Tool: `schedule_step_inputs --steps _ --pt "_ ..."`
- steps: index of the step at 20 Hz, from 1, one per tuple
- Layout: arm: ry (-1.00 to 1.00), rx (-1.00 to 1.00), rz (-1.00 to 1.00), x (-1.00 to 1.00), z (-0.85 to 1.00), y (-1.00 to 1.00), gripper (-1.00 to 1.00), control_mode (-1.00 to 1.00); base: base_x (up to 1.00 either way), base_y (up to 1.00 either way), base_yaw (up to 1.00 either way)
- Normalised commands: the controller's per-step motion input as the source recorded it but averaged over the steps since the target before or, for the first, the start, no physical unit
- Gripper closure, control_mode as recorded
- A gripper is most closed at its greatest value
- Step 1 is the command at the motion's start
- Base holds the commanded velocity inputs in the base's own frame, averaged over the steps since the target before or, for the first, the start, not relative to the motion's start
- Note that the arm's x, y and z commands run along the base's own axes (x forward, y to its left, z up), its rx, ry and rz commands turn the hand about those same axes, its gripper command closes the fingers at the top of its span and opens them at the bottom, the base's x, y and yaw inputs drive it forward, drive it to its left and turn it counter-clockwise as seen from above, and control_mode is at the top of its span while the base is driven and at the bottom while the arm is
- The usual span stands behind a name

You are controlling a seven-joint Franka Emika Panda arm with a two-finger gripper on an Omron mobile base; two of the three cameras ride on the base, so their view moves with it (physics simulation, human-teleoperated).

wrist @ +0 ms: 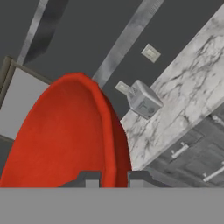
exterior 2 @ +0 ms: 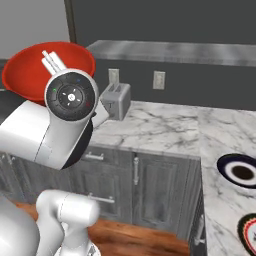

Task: Move the bowls from the cabinet to the plates on the dining table.

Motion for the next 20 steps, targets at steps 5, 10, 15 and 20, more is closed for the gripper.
schedule_step_inputs --steps 5,10,15,20 --pt "0.00 0.00 0.00 0.00 0.00 0.00 1.00 1.00 0.61 0.25 -0.06" --pt "0.00 0.00 0.00 0.00 0.00 0.00 1.00 1.00 0.59 0.26 -0.06" --pt "0.00 0.00 0.00 0.00 0.00 0.00 1.00 1.00 0.59 0.26 -0.06" --pt "0.00 0.00 0.00 0.00 0.00 0.00 1.00 1.00 0.38 0.18 -0.13"
